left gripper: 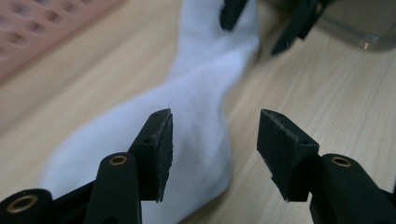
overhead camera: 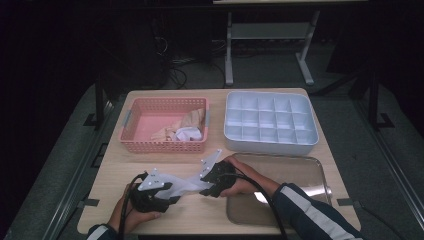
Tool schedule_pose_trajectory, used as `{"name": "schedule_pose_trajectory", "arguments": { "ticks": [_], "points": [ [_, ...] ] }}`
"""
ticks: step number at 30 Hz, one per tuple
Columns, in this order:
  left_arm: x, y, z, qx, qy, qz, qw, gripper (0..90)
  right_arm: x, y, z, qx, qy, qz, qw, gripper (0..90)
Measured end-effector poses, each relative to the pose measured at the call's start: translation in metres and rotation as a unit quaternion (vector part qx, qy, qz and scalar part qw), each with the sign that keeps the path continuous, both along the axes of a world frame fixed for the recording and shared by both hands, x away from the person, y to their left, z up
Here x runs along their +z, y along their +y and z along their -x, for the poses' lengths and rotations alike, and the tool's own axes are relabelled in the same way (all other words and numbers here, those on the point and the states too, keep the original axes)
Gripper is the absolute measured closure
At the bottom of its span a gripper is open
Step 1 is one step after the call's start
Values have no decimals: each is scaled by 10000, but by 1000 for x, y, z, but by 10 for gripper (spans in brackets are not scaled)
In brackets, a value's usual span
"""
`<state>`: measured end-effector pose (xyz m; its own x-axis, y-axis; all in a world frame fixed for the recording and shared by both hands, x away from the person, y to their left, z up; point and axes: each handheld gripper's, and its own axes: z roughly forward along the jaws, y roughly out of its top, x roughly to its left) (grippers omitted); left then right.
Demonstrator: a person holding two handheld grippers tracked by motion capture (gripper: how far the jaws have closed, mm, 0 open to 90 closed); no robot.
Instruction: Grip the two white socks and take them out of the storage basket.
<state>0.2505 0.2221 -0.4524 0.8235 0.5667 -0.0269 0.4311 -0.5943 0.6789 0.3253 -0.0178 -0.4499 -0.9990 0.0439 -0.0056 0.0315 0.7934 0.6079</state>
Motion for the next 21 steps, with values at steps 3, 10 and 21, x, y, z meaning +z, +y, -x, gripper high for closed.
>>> {"name": "schedule_pose_trajectory", "arguments": {
  "ticks": [3,10,21],
  "points": [
    [-8,-3,-4,23,-15,-166,9999,524,-4,2,-2,-221,-8,113,9997,567],
    [-5,3,-7,133,-99,-148,9998,822,-6,0,-6,-237,74,27,9997,801],
    [16,15,-6,120,-398,457,9981,849,31,-15,-4,-271,685,-565,9957,870]
  ]
}}
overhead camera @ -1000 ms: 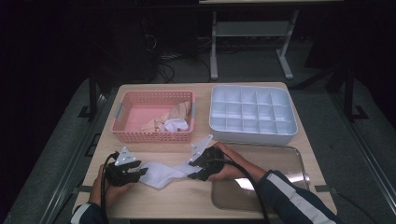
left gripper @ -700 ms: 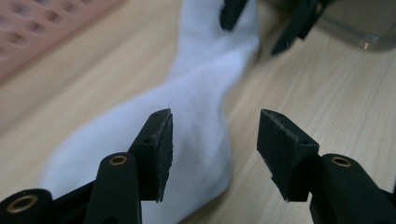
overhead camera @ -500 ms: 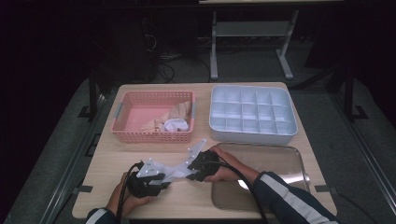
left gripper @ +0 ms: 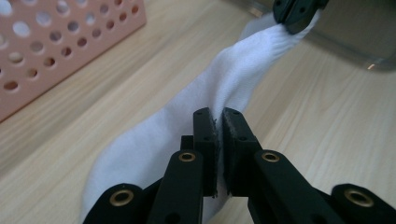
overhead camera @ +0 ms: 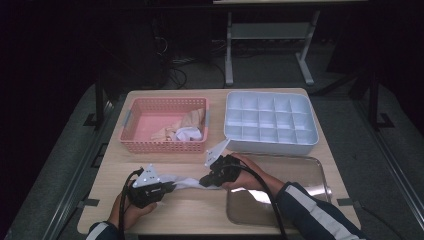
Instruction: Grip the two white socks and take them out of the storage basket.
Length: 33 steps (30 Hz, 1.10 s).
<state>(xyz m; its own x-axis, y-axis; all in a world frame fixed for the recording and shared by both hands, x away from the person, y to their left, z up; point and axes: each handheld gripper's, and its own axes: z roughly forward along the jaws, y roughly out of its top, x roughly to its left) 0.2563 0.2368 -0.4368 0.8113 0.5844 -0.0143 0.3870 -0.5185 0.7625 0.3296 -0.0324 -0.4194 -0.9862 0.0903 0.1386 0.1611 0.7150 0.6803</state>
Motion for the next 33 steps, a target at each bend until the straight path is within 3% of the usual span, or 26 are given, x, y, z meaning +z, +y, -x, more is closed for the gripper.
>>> {"name": "schedule_pose_trajectory", "arguments": {
  "ticks": [2,4,6,7,8,10,12,14,17,18,21,22,23,26,29,31,33],
  "points": [
    [1,3,-3,54,-23,152,9999,847,2,-2,-2,-77,136,-91,9998,870],
    [1,4,-5,109,-45,51,9999,848,3,-4,-5,-215,149,-180,9995,860],
    [-1,3,-7,136,-10,63,9999,851,1,-4,-7,-306,46,-74,9995,847],
    [-2,3,-9,137,-7,4,9999,855,-2,-3,-9,-408,-88,13,9991,756],
    [-3,3,-10,119,18,45,9999,855,-2,-3,-9,-408,-88,13,9991,756],
    [-4,3,-13,163,21,-20,9999,860,-4,-2,-7,-411,-289,71,9987,612],
    [-3,4,-14,159,27,39,9999,862,-7,0,-6,-208,-356,58,9991,463],
    [-2,5,-13,160,6,78,9998,862,-15,7,-3,-74,-496,171,9986,381],
    [-1,5,-13,206,6,144,9997,862,-22,14,-1,-50,-607,293,9977,374],
    [-1,6,-12,202,-12,137,9997,862,-25,16,0,-52,-671,336,9972,387],
    [0,8,-11,266,-13,237,9994,862,-36,22,-3,-115,-737,557,9957,544],
    [0,9,-12,273,-31,249,9993,862,-38,23,-5,-140,-658,547,9962,658],
    [0,10,-12,280,-40,227,9993,862,-38,23,-5,-140,-658,547,9962,658],
    [0,11,-12,360,-83,180,9992,860,-35,20,-6,30,-462,531,9975,840],
    [0,11,-12,344,-126,78,9993,855,-28,16,-5,244,-272,491,9981,858],
    [0,10,-11,304,-155,57,9994,855,-16,10,-3,448,75,276,9986,859],
    [1,7,-10,219,-193,26,9996,847,-8,5,-2,626,266,92,9976,857]
  ]
}}
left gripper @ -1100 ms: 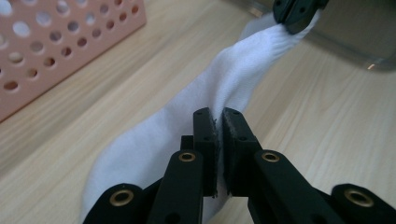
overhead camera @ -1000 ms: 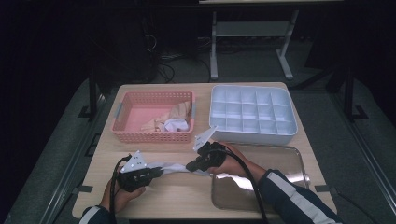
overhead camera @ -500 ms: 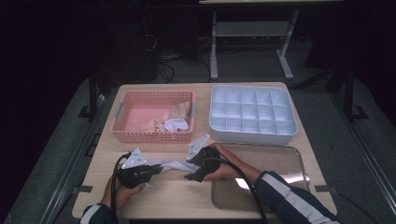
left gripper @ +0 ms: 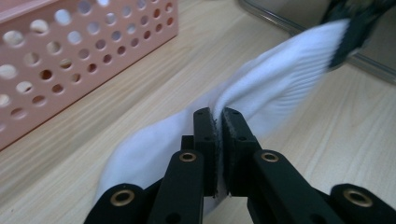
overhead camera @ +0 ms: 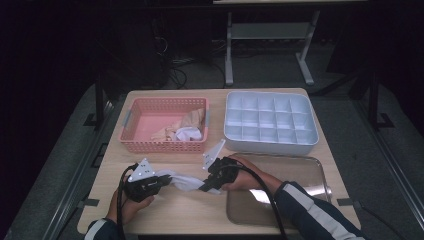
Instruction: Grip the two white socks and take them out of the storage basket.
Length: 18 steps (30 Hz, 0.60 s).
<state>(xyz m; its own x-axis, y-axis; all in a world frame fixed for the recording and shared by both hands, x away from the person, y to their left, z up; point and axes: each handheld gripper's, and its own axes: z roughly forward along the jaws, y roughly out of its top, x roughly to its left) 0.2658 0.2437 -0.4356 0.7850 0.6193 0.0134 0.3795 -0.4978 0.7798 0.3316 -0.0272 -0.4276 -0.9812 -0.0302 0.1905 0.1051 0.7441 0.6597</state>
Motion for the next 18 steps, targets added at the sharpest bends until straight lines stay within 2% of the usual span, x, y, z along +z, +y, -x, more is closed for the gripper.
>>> {"name": "schedule_pose_trajectory", "arguments": {
  "ticks": [2,3,5,9,10,11,12,13,14,15,16,18],
  "points": [
    [-1,-2,1,-63,-1,-23,10000,836,8,-6,1,70,379,-193,9991,853],
    [-2,-2,1,-88,18,-116,9999,833,10,-8,-1,50,419,-255,9988,842],
    [-6,-3,0,-85,71,-220,9997,831,10,-11,-4,-150,428,-212,9987,831],
    [-11,-3,-1,-66,148,-352,9992,829,-1,-13,-17,-669,532,72,9963,768],
    [-12,-4,-2,-31,136,-387,9992,815,-4,-13,-19,-827,419,151,9956,748],
    [-12,-3,-2,-34,121,-433,9990,813,-6,-13,-21,-967,331,210,9945,780],
    [-12,-3,-3,-2,137,-435,9990,809,-7,-13,-22,-1020,338,246,9939,791],
    [-13,-2,-3,13,112,-444,9989,795,-9,-13,-24,-1116,217,267,9932,788],
    [-13,-1,-4,74,95,-462,9989,765,-9,-14,-25,-1242,190,300,9916,768],
    [-13,1,-5,170,91,-487,9986,703,-11,-14,-28,-1386,146,296,9898,718],
    [-12,4,-6,205,88,-460,9987,684,-12,-15,-30,-1499,81,332,9881,671],
    [-10,11,-7,388,48,-309,9988,592,-15,-15,-32,-1724,-273,509,9833,576]
  ]
}}
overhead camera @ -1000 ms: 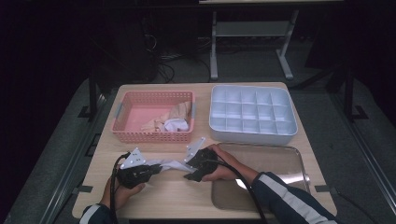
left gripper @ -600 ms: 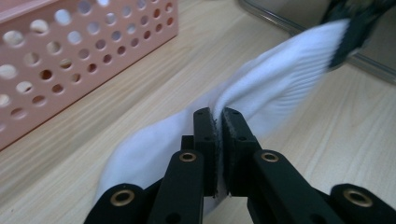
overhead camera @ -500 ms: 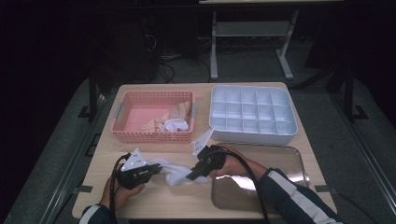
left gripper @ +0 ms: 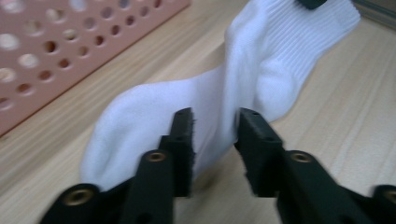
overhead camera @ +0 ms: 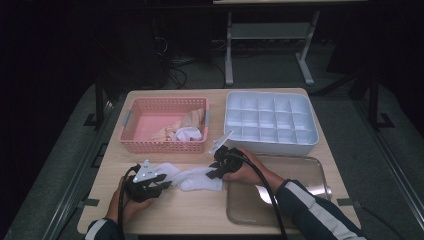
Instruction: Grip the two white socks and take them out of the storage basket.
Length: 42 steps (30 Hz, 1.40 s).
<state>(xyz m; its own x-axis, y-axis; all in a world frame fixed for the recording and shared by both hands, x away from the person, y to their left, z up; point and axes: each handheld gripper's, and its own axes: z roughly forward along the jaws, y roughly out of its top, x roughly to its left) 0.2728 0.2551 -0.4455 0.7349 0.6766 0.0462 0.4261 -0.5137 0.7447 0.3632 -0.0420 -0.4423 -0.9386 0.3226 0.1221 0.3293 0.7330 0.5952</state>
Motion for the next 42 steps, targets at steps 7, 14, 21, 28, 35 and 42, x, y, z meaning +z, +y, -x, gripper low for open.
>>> {"name": "schedule_pose_trajectory", "arguments": {
  "ticks": [7,14,21,28,35,42],
  "points": [
    [2,20,-12,448,-40,419,9981,570,12,-6,4,-111,-483,-105,9987,739],
    [-20,14,-33,454,252,-130,9986,606,4,9,23,536,-384,103,9978,777],
    [-20,33,-34,702,249,-135,9971,623,-10,9,24,460,-335,353,9978,732],
    [-19,40,-25,722,326,-132,9968,641,-10,5,20,229,-631,499,9965,667],
    [-16,40,-6,611,429,-214,9970,642,-3,0,20,-82,-996,596,9932,715],
    [-13,42,12,565,521,-149,9969,597,3,10,34,317,-860,74,9958,789]
  ]
}}
